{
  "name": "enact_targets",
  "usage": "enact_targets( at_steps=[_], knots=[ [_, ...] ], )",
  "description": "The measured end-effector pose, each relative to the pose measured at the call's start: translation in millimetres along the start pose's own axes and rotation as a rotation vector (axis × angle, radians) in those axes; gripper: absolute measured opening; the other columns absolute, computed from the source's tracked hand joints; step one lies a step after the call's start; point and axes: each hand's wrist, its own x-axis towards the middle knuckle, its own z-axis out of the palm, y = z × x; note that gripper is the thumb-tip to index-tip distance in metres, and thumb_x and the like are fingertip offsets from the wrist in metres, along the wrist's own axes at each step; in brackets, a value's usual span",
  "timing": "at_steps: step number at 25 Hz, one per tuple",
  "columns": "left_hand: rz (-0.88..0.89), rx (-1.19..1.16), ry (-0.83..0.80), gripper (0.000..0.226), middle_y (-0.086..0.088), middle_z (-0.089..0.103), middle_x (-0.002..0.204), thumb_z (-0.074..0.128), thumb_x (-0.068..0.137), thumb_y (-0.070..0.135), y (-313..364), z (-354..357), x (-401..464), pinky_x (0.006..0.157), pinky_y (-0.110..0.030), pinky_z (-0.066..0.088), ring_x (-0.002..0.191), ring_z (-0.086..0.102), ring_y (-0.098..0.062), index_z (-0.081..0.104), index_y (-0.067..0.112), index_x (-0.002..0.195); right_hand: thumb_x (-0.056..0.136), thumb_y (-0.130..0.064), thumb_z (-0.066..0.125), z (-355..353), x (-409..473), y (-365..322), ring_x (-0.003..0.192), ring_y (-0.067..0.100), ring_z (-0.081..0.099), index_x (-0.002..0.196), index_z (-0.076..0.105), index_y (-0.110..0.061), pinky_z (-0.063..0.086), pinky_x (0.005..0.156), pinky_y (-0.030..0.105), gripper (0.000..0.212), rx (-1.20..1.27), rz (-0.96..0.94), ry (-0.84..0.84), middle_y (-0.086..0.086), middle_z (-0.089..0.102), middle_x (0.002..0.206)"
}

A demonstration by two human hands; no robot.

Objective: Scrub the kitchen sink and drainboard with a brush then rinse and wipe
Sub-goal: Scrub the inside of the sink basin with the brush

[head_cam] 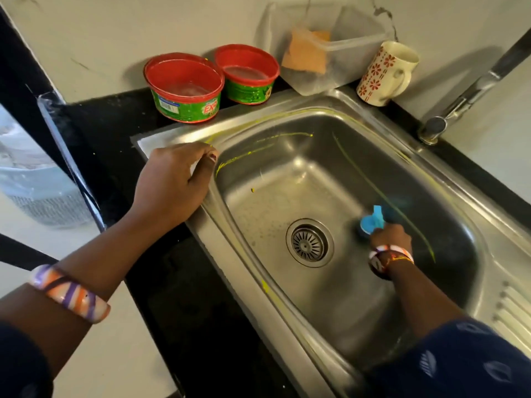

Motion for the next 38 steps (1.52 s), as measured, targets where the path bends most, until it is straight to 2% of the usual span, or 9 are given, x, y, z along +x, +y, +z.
enact_targets(
  at_steps=[3,9,13,18,24,28,31,34,38],
  knots=[
    [0.016,0.054,0.01,0.037,-0.01,0.071,0.1,0.043,0.088,0.029,-2,2,1,0.073,-0.044,0.054,0.087,0.066,-0.029,0.069,0.008,0.106,0.093,-0.014,0.048,21,6,-39,0.122,0.039,0.048,0.126,0.052,0.007,0.04,0.097,0.039,0.039,0.167,-0.006,-0.012,0.027,0.052,0.13],
    [0.009,0.14,0.015,0.037,-0.011,0.069,0.1,0.041,0.089,0.028,-1,4,3,0.074,-0.044,0.054,0.091,0.063,-0.028,0.068,0.008,0.104,0.096,-0.014,0.039,92,-46,-150,0.12,0.038,0.049,0.124,0.055,0.002,0.038,0.095,0.035,0.036,0.107,-0.511,-0.186,0.024,0.053,0.13],
    [0.007,0.145,0.003,0.035,-0.01,0.068,0.097,0.041,0.089,0.028,-2,3,2,0.07,-0.043,0.053,0.087,0.063,-0.028,0.068,0.009,0.102,0.098,-0.018,0.038,96,-97,-113,0.109,0.04,0.056,0.127,0.051,-0.004,0.043,0.091,0.043,0.035,-0.195,-1.038,-0.361,0.024,0.059,0.119],
    [0.016,0.148,-0.004,0.035,-0.012,0.068,0.099,0.042,0.089,0.027,0,4,2,0.069,-0.043,0.054,0.088,0.063,-0.03,0.068,0.008,0.103,0.098,-0.031,0.039,48,-76,-47,0.103,0.03,0.061,0.145,0.032,-0.025,0.047,0.084,0.036,0.047,-0.532,-1.264,-0.502,0.014,0.065,0.114],
    [0.017,0.194,-0.018,0.037,-0.012,0.068,0.099,0.041,0.09,0.029,-1,5,2,0.072,-0.043,0.054,0.091,0.063,-0.03,0.068,0.009,0.105,0.097,-0.019,0.042,62,-12,-99,0.114,0.036,0.054,0.139,0.042,-0.011,0.04,0.093,0.035,0.042,-0.204,-0.77,-0.183,0.023,0.056,0.128],
    [0.02,0.18,-0.013,0.034,-0.011,0.068,0.096,0.042,0.089,0.027,1,5,2,0.068,-0.043,0.054,0.089,0.063,-0.03,0.068,0.009,0.1,0.094,-0.018,0.05,89,-69,-98,0.059,-0.001,0.057,0.132,0.053,-0.012,0.041,0.054,0.009,0.038,0.123,-0.79,-0.599,0.001,0.063,0.079],
    [0.043,0.197,-0.025,0.033,-0.012,0.068,0.096,0.043,0.089,0.026,3,4,3,0.064,-0.043,0.053,0.086,0.062,-0.029,0.068,0.007,0.1,0.093,-0.021,0.054,60,-77,-64,0.067,0.017,0.062,0.134,0.051,-0.022,0.04,0.054,0.016,0.041,-0.156,-0.882,-0.772,0.01,0.067,0.088],
    [0.035,0.21,-0.041,0.028,-0.012,0.067,0.099,0.047,0.092,0.023,4,5,4,0.066,-0.039,0.052,0.089,0.061,-0.028,0.067,0.008,0.104,0.091,-0.018,0.055,2,-64,-42,0.04,0.008,0.038,0.128,0.056,-0.027,0.03,0.037,0.015,0.038,-0.483,-0.698,-1.069,0.001,0.051,0.058],
    [0.039,0.21,-0.026,0.021,-0.01,0.067,0.102,0.052,0.093,0.016,4,6,3,0.065,-0.031,0.045,0.093,0.061,-0.028,0.068,0.008,0.105,0.094,-0.02,0.05,10,-79,-47,0.059,-0.009,0.055,0.131,0.055,-0.02,0.037,0.058,0.004,0.037,-0.509,-0.977,-0.882,-0.011,0.065,0.084]
  ],
)
